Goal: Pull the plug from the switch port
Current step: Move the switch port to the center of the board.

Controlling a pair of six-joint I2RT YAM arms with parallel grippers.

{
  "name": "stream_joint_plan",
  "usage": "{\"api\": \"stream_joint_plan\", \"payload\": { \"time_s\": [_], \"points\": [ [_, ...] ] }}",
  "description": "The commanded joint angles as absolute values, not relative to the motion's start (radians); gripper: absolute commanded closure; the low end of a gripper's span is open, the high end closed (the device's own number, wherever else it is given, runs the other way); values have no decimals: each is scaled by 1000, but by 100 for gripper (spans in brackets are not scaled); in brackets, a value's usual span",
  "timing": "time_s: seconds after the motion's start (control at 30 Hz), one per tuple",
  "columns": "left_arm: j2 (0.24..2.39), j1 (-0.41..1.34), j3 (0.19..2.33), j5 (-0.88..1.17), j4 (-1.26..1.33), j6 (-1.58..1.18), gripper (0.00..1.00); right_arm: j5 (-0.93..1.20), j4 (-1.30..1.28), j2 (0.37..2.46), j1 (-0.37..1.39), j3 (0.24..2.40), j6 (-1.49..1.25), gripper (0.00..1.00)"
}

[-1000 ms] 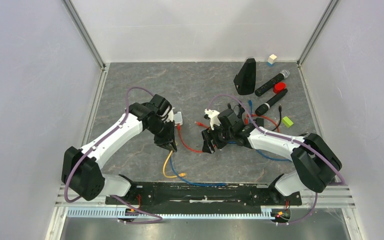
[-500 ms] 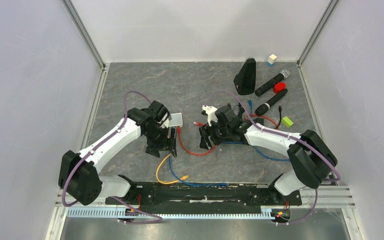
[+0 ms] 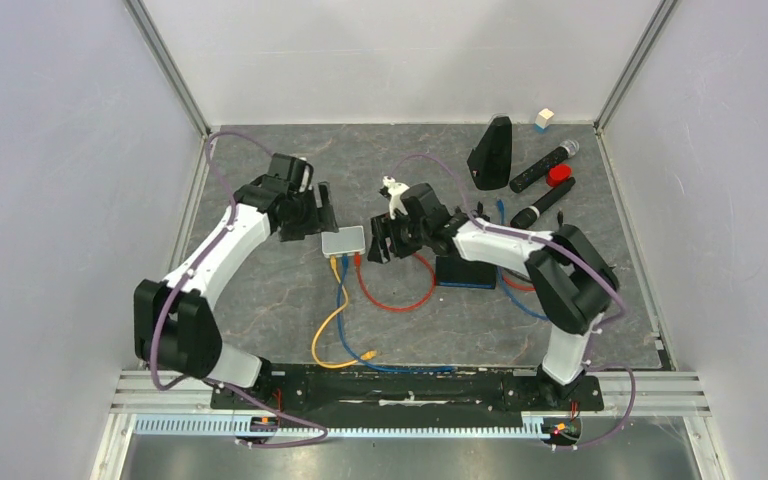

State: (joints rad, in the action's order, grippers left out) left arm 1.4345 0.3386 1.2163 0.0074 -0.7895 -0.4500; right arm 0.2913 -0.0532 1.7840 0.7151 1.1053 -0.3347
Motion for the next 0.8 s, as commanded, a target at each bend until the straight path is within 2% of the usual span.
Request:
{"api": "stream_joint_plan", "payload": {
  "time_s": [0.0, 0.2, 0.43, 0.63, 0.77],
  "points": [
    [1514, 219, 1102, 154, -493, -450, 14, 287, -8, 1912, 710, 1259, -390, 32],
    [1637, 193, 1018, 207, -274, -451, 18, 307, -8, 2082, 710, 1418, -407, 35],
    [1706, 177, 955, 250, -144, -469, 19, 355, -9, 2167, 707, 1473, -389, 34],
    [1731, 172, 888, 309, -103, -500, 43, 420, 21, 2183, 717, 1424, -370, 38],
    [1643, 187, 783, 333, -105, -555, 51, 432, 54, 2131, 747, 1303, -360, 43]
  ]
}}
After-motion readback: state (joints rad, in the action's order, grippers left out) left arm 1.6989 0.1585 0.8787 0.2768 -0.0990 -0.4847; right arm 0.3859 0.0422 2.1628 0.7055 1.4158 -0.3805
